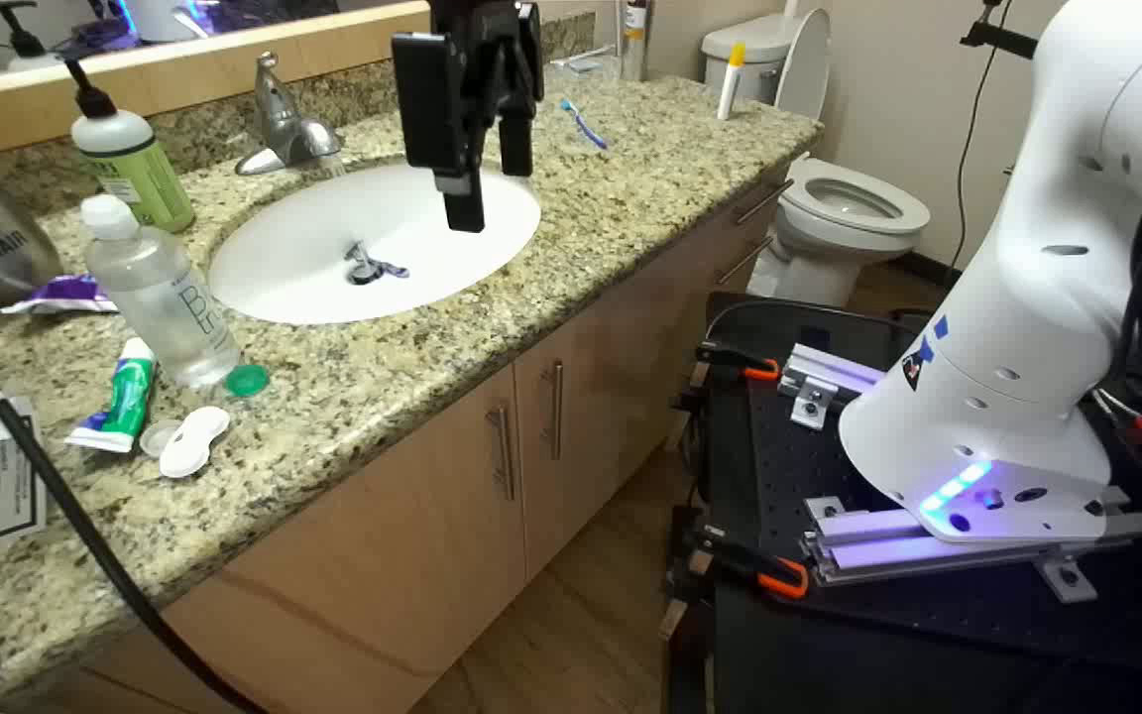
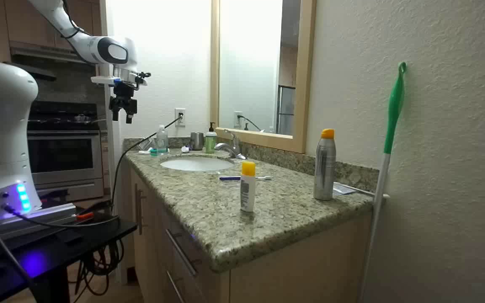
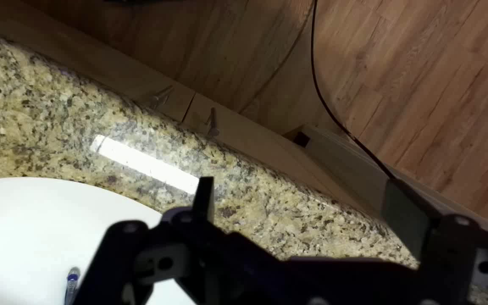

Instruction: Wet the toothbrush under the tap then place it back on the counter

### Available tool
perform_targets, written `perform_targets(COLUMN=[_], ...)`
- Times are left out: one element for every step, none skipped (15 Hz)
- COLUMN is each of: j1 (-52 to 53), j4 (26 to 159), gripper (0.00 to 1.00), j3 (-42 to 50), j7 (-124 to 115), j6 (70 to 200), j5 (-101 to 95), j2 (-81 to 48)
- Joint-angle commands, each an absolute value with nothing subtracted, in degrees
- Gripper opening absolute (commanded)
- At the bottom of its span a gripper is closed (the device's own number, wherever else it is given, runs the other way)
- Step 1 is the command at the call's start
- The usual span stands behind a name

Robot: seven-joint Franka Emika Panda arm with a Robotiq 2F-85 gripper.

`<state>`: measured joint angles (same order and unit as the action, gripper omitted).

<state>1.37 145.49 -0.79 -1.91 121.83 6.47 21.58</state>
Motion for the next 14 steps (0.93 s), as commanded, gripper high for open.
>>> perform_targets(j1=[1.4,1.4,0.7,-0.2,-1.4,-2.2,-3.4,-4.3,-5.5,-6.6,-8.0,-9.2,-10.5,-11.7], j4=[145.4,145.4,144.5,142.9,140.3,138.2,135.5,133.4,131.1,128.5,126.4,124.9,123.8,123.3], gripper=[1.0,1.0,1.0,1.0,1.0,1.0,1.0,1.0,1.0,1.0,1.0,1.0,1.0,1.0], j3=[-0.8,-0.8,-0.9,-0.3,0.9,2.1,3.9,5.3,6.9,8.7,10.4,11.8,13.2,14.4], j7=[-1.9,-1.9,-3.4,-5.0,-6.7,-7.2,-7.2,-7.6,-7.6,-7.5,-7.5,-7.7,-8.2,-8.6], j6=[121.7,121.7,123.5,125.6,127.1,128.3,128.2,128.2,127.9,127.8,127.6,128.2,128.9,130.2], j5=[6.5,6.5,5.9,6.5,7.4,7.8,8.2,8.8,9.3,10.4,11.2,12.2,12.9,13.7], j2=[21.6,21.6,19.6,17.3,14.9,13.2,11.5,10.3,8.9,7.1,5.6,4.5,3.5,2.8])
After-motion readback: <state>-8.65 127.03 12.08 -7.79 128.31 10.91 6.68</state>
